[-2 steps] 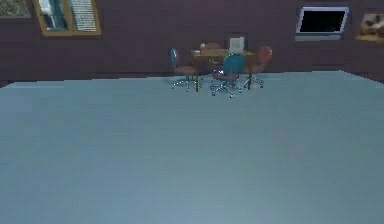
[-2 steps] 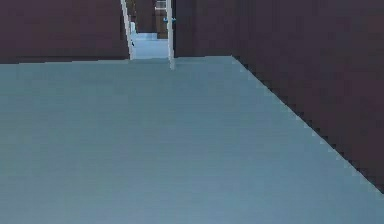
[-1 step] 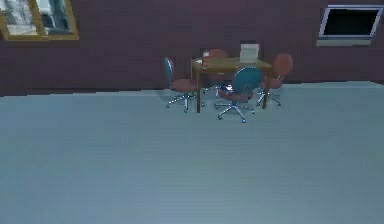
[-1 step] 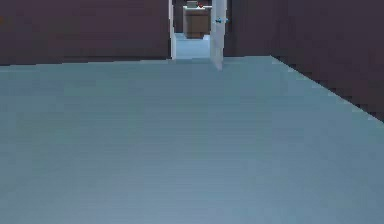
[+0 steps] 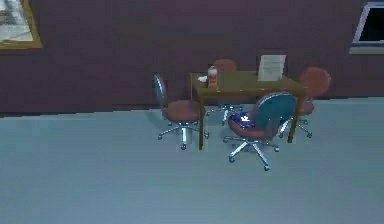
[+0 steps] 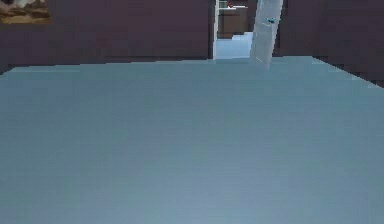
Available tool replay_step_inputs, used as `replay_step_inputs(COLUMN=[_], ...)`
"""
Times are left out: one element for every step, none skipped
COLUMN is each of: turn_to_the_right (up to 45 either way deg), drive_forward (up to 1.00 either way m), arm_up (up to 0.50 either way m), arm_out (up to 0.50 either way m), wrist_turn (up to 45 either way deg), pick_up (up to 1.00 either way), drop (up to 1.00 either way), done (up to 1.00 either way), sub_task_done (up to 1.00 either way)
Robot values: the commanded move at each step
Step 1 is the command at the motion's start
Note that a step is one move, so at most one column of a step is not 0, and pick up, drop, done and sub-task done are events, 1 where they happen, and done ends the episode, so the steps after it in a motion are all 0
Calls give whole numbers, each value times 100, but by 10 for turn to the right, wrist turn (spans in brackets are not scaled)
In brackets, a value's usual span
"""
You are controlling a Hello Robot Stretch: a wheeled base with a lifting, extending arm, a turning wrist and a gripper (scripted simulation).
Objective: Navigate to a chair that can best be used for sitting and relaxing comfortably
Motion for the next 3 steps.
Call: replay_step_inputs(turn_to_the_right=[0,0,0], drive_forward=[100,15,0], arm_up=[0,0,0], arm_out=[0,0,0], wrist_turn=[0,0,0], pick_up=[0,0,0], drop=[0,0,0], done=[0,0,100], sub_task_done=[0,0,0])
